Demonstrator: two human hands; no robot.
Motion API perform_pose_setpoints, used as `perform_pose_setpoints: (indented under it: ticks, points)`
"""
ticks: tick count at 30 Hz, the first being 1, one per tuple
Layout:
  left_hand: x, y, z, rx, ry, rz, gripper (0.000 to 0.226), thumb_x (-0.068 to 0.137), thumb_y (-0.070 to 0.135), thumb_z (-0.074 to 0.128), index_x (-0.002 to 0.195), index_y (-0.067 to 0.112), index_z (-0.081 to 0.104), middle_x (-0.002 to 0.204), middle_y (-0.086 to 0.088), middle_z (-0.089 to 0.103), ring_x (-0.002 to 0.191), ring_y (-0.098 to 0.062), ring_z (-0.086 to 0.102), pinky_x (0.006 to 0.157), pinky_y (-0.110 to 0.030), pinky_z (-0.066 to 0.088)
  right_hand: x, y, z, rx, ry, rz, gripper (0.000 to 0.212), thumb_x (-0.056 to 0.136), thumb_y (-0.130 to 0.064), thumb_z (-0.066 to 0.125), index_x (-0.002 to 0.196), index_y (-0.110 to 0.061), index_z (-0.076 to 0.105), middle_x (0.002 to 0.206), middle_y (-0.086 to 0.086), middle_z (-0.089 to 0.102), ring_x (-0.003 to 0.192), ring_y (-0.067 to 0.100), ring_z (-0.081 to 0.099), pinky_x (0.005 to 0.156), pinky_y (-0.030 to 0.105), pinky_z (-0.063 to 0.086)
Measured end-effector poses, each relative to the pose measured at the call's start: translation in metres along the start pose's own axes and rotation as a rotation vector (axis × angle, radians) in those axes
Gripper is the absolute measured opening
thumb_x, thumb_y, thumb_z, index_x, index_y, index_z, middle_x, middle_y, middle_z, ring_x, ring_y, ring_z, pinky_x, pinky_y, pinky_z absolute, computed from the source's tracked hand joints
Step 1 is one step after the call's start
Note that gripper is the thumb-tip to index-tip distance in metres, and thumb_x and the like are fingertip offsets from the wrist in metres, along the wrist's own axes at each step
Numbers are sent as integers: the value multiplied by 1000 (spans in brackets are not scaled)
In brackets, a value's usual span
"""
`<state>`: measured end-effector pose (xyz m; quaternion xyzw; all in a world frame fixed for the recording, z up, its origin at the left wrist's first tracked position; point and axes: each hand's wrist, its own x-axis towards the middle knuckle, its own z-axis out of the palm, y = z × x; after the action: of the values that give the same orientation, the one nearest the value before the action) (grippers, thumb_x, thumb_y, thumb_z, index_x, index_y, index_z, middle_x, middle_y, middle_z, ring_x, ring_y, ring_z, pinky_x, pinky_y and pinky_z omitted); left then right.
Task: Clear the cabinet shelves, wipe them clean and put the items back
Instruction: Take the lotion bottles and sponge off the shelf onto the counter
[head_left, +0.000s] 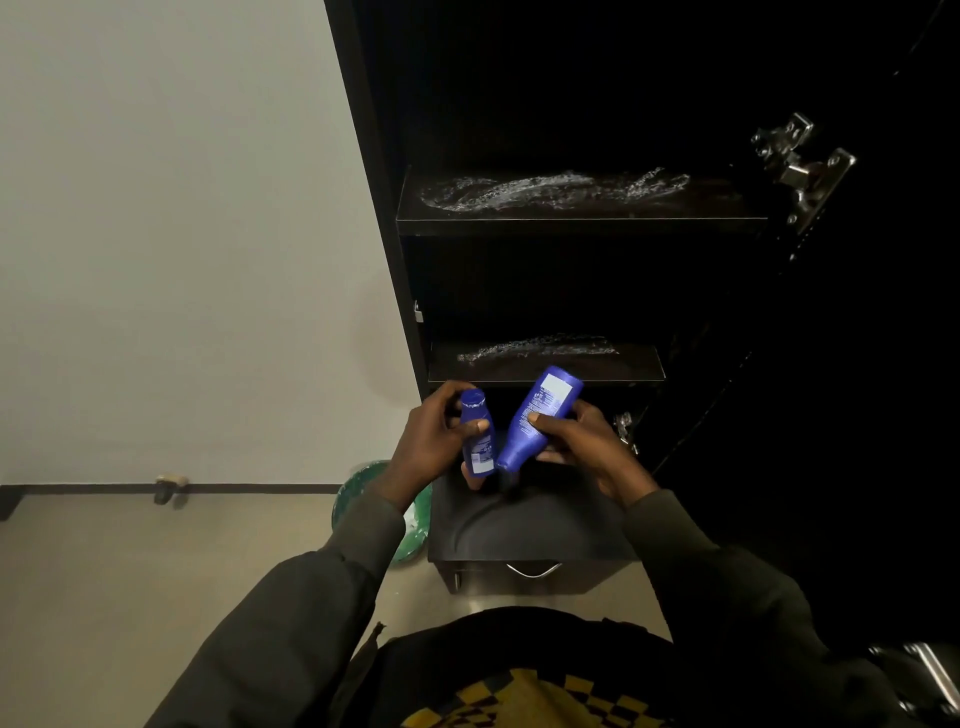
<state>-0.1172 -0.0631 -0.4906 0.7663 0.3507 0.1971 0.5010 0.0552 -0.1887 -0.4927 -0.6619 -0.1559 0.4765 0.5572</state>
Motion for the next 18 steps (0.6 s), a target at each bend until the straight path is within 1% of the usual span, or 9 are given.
perform_pose_setpoints:
  ticks: [3, 5, 7, 9, 12, 13, 14, 16, 18]
  points:
    - [-4, -14, 3, 91, 3, -17, 37, 77, 10, 79, 106, 21, 59, 96, -2, 69, 73, -13, 64, 76, -34, 55, 7, 16, 2, -33, 51, 21, 36, 88, -8, 69, 121, -6, 54, 104, 9, 67, 82, 17, 69, 59, 27, 60]
    - [-8, -23, 6, 164, 0, 2, 38, 75, 12, 81, 104, 19, 58, 93, -2, 69, 75, -19, 64, 75, -34, 53, 11, 27, 4, -72, 79, 15, 36, 86, 0, 69, 118, -4, 53, 97, 7, 65, 78, 16, 66, 53, 25, 59]
    - [-10, -30, 8, 200, -15, 8, 39, 75, 14, 82, 104, 19, 58, 94, 0, 69, 79, -22, 65, 76, -35, 53, 17, 38, 4, -117, 90, 7, 38, 83, 5, 70, 116, -4, 54, 98, 12, 65, 78, 18, 65, 52, 24, 58]
    - [-12, -36, 11, 222, -45, -1, 39, 76, 14, 81, 107, 18, 57, 97, 2, 67, 83, -20, 65, 76, -32, 53, 24, 50, 5, -164, 97, -8, 42, 79, 6, 73, 113, -9, 54, 103, 15, 66, 83, 22, 66, 55, 25, 58]
    - [-14, -45, 16, 261, -76, 5, 39, 74, 14, 82, 105, 17, 58, 94, 7, 66, 80, -14, 64, 69, -12, 46, 31, 65, 4, -263, 117, -35, 50, 72, 6, 78, 111, -16, 55, 110, 15, 69, 93, 23, 67, 74, 38, 60]
    - [-15, -47, 17, 272, -83, 1, 39, 74, 14, 82, 105, 16, 59, 93, 8, 66, 78, -12, 63, 66, -5, 41, 32, 69, 3, -291, 117, -40, 52, 71, 6, 79, 112, -15, 56, 110, 14, 69, 95, 23, 67, 80, 41, 58]
    - [-16, -50, 18, 278, -87, -2, 39, 73, 14, 83, 105, 15, 60, 92, 8, 66, 78, -11, 62, 64, -2, 40, 34, 73, 2, -315, 114, -49, 53, 70, 5, 80, 114, -13, 58, 110, 12, 70, 97, 23, 67, 85, 41, 57]
    - [-16, -56, 22, 286, -98, 2, 39, 72, 13, 83, 105, 14, 62, 93, 7, 68, 79, -11, 64, 66, -1, 40, 33, 77, 2, -364, 110, -51, 56, 68, 4, 81, 118, -9, 58, 109, 9, 69, 97, 21, 67, 87, 37, 55]
    - [-17, -62, 24, 301, -105, 3, 37, 71, 15, 83, 102, 16, 63, 92, 7, 68, 79, -12, 65, 67, -6, 42, 34, 81, 0, -388, 111, -53, 58, 67, 3, 82, 119, -8, 59, 109, 8, 69, 97, 21, 67, 87, 35, 54]
